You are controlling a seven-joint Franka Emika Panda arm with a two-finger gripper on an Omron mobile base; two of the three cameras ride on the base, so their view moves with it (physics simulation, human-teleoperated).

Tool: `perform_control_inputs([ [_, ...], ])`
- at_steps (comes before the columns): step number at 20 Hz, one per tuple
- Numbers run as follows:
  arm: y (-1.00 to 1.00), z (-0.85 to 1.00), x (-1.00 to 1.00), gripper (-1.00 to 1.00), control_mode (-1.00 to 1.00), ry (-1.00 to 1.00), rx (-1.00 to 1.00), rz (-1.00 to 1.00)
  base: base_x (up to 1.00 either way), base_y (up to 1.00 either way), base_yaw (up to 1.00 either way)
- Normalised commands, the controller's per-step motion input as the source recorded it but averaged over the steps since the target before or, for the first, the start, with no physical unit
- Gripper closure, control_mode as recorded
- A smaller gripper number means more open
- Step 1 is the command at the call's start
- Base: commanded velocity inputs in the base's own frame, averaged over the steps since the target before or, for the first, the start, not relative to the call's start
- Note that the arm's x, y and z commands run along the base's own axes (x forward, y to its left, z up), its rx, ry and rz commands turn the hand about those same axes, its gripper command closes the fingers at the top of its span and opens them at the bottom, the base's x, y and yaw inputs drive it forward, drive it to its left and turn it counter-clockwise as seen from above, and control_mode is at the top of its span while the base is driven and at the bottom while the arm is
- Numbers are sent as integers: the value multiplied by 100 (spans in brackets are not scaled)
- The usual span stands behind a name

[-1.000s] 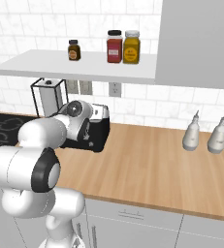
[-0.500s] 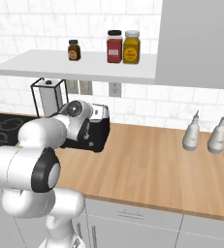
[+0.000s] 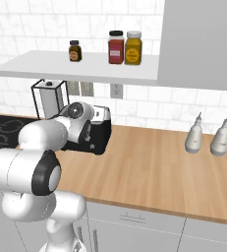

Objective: Start the toaster. Once the lever pops up, take the bread to the plate on the dining counter.

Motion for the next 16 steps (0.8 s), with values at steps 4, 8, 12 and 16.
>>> perform_control_inputs([
  [4, 0, 0, 0, -100, -100, 0, 0, 0, 0, 0, 0],
  [8, 0, 0, 0, -100, -100, 0, 0, 0, 0, 0, 0],
  [12, 0, 0, 0, -100, -100, 0, 0, 0, 0, 0, 0],
  [16, 0, 0, 0, -100, -100, 0, 0, 0, 0, 0, 0],
])
